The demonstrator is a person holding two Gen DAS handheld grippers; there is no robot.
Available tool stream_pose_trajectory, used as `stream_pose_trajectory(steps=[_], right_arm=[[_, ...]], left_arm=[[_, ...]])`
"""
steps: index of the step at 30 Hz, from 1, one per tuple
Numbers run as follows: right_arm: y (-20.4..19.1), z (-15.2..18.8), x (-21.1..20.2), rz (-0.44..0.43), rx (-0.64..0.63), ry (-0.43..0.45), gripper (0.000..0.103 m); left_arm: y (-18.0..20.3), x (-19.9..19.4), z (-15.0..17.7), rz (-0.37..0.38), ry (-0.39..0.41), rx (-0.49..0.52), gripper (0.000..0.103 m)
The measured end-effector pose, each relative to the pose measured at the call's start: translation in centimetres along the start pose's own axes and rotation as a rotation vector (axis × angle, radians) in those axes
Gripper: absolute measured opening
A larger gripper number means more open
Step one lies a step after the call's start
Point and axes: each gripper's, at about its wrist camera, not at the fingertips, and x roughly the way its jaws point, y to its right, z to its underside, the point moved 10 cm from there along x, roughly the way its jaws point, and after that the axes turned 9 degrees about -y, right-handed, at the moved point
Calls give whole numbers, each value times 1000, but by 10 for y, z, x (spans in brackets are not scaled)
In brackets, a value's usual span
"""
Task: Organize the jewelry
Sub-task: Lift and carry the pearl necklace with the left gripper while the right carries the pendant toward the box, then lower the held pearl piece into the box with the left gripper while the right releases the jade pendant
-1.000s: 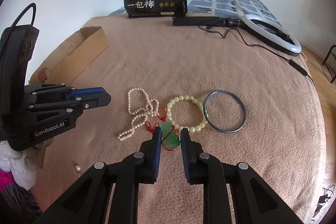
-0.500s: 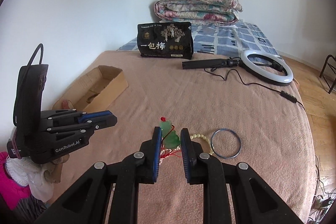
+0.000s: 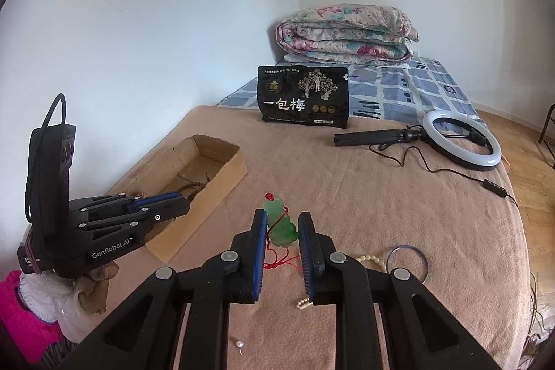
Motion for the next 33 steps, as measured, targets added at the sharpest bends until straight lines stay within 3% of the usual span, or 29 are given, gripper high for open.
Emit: stream_pose_trajectory(steps=[17,33], right_arm=[[-76,-38,34,-96,-38,24,17],[-140,-45,76,-180,-89,-14,17]], left_arm=[[-106,-35,-8,-69,63,-149,9],[-171,-17,-19,-94,57,-232,9]])
